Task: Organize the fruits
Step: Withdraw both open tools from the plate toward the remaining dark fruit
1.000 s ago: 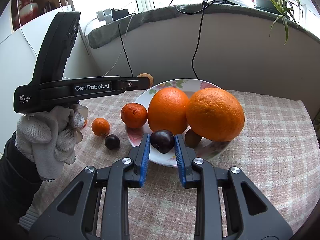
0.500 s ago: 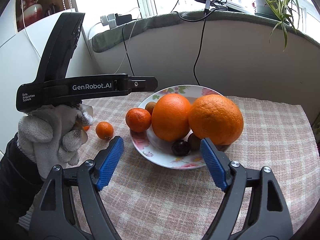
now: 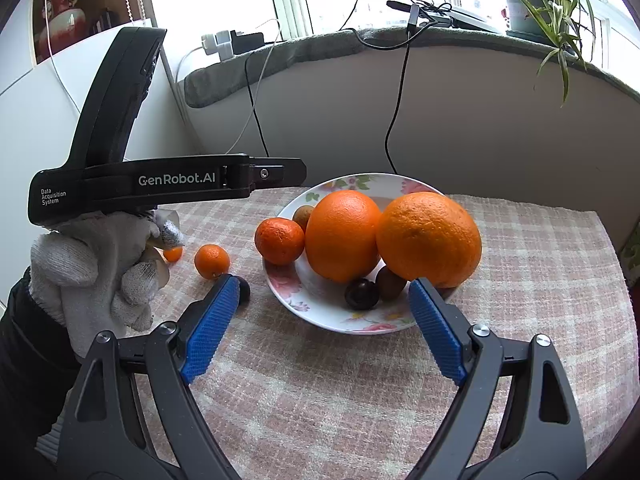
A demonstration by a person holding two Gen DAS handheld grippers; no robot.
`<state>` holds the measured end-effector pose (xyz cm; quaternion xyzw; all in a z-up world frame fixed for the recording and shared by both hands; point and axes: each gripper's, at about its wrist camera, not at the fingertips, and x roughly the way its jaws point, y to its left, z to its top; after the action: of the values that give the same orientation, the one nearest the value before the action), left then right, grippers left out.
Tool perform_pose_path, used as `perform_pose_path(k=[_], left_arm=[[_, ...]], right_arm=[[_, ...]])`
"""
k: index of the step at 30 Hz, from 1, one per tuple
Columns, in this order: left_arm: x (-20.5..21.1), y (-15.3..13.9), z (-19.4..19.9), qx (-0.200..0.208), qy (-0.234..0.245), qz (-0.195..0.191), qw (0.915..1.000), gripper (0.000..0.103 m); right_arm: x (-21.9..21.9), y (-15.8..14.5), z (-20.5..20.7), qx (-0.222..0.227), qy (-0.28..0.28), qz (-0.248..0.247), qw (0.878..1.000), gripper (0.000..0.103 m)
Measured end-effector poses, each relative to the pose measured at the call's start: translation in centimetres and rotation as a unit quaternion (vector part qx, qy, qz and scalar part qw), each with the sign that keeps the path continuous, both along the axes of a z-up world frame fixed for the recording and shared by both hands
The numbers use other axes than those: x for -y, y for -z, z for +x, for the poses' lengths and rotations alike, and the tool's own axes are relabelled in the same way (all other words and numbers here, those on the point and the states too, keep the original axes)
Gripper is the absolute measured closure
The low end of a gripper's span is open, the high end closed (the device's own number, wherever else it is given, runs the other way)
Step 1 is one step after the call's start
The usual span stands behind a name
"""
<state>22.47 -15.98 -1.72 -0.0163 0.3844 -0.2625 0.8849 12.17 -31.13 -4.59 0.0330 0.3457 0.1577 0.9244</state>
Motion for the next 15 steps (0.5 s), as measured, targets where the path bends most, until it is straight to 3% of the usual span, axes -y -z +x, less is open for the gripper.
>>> perform_pose_path(k=[15], left_arm=[[-3.1,-1.7,-2.3,0.018,-0.022,-0.002,0.9996,0.022]], right_arm=[[-1.2,-1.0,-1.6,0.008,-0.015,0.008,1.0,0.014]])
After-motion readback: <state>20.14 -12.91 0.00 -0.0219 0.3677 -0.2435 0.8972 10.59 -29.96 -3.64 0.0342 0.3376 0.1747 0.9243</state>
